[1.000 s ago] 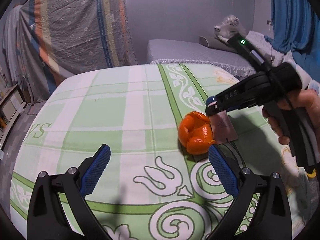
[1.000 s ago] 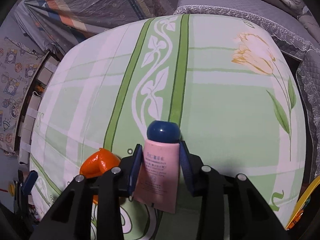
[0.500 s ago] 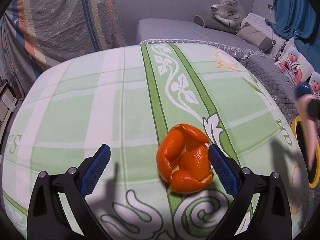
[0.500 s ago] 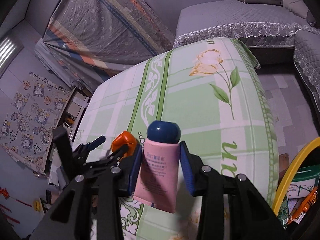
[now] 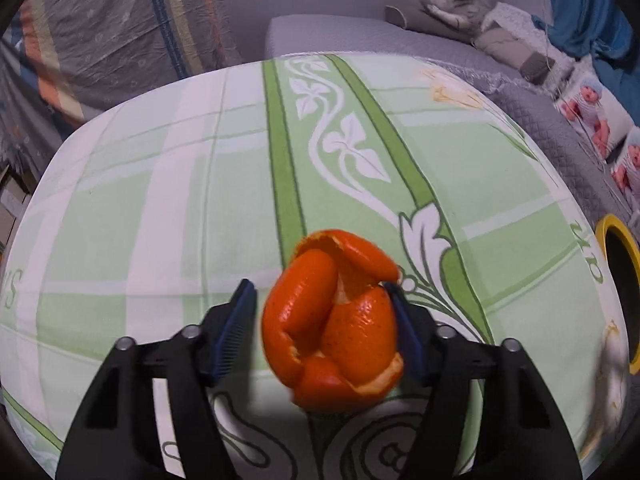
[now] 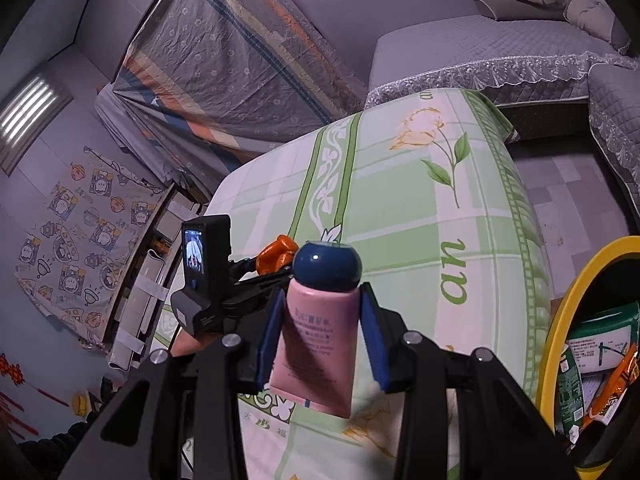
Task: Collect trash
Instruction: 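Grasp the pink tube with the right tool while left grasps the orange peel, then carry tube and orange peel over the yellow bin and open both tools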
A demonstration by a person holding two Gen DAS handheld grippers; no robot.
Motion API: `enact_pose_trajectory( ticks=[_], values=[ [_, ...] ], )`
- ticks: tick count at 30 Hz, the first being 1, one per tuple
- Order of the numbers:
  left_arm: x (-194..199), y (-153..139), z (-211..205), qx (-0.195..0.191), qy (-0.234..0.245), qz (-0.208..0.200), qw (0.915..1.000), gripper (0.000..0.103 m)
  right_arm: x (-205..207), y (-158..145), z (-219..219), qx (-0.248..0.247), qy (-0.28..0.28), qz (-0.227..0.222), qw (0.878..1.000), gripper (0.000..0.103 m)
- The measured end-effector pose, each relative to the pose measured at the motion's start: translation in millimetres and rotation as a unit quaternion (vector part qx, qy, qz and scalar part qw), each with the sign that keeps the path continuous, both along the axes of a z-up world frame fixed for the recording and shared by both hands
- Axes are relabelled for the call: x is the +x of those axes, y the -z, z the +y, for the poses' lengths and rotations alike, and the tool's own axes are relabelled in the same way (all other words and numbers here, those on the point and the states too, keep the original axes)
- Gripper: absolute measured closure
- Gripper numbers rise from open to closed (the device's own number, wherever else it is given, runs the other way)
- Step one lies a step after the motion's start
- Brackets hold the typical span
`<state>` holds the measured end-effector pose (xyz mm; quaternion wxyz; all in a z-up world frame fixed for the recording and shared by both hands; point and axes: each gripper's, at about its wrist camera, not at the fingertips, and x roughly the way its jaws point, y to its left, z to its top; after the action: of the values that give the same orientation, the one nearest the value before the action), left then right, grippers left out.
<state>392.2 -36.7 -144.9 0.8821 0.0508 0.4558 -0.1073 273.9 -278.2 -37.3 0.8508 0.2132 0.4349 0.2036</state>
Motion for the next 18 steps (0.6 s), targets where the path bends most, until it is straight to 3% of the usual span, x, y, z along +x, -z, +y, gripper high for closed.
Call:
enact_pose_trajectory(
  ticks=[1,4,9,13,18],
  values=[
    [-1.6,-5.4,4.8,-0.011,-0.008,-0.005,0.9999,0.065,-2.4,-0.7,-0.1,0.000,0.000,-0.002,1.000,0.067],
    [-11.0,-28.1,19.3,-0.029,-0.029,-0.030,0.9987,0.069,-12.2,-4.5,0.4,0.007,-0.005,-0.008,1.000,0.067],
    [-48.6,-68.4,35.9,-0.055,-0.040,-0.079,0.9945,0.069,-32.0,-11.2,3.4,0.027,-0.016,-0.022,0.999,0.067],
    [-95.3,-102.1,43.2,-0.055,-0.056,-0.136,0.9876,0.069,-50.4,-13.2,4.3,0.042,-0.020,-0.030,0.998,0.067],
    [-140.9,-135.8,25.9,-0.061,-0.035,-0.184,0.9804,0.069,-79.4,-23.7,-9.7,0.051,-0.001,-0.051,0.997,0.067]
  ],
)
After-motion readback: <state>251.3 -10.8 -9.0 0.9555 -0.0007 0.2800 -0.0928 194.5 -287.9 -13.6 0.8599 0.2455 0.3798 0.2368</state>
